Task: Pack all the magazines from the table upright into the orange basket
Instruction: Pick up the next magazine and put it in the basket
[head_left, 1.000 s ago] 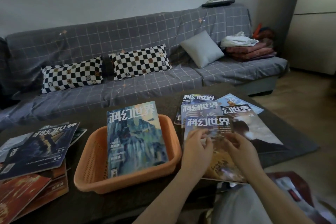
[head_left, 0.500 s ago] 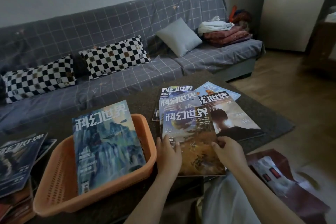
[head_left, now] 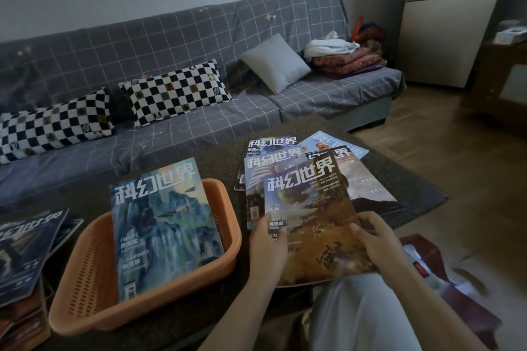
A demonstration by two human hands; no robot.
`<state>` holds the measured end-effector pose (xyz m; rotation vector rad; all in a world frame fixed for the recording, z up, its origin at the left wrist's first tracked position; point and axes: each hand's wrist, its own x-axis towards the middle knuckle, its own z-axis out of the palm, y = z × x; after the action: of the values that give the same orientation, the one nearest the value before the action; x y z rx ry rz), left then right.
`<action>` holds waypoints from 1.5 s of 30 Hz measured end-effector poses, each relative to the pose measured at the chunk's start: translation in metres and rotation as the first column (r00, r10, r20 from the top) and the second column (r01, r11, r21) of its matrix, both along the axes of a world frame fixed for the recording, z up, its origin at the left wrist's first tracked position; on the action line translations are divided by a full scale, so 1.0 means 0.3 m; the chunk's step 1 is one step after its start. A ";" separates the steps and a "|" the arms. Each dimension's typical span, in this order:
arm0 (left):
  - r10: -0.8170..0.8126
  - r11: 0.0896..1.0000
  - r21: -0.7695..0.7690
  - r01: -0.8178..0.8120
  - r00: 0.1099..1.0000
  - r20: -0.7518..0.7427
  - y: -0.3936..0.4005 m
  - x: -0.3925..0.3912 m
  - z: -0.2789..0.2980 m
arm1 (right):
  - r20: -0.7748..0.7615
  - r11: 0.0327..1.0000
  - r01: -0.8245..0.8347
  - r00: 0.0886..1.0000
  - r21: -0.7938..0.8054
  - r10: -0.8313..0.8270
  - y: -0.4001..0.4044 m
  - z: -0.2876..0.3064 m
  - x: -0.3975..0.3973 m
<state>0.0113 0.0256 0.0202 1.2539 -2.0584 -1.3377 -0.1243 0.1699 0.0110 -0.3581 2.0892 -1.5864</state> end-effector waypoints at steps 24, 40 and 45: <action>0.291 0.956 0.157 -0.248 0.870 -0.398 -0.346 0.561 0.288 | -0.144 0.904 -0.391 0.918 -0.174 0.370 -0.405 0.274 0.320; 0.386 0.920 -0.050 -0.390 0.919 -0.076 -0.531 0.674 0.130 | -0.502 0.857 -0.342 0.702 0.385 0.505 -0.714 0.134 0.474; 0.377 0.884 -0.315 -0.345 0.925 0.045 -0.518 0.681 0.127 | -0.574 0.856 -0.301 0.643 0.419 0.507 -0.716 0.115 0.479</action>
<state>0.2156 -0.1298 0.0581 1.4974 -1.8806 -0.7699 0.0194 -0.0448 0.0456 -1.3698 2.4483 -0.9112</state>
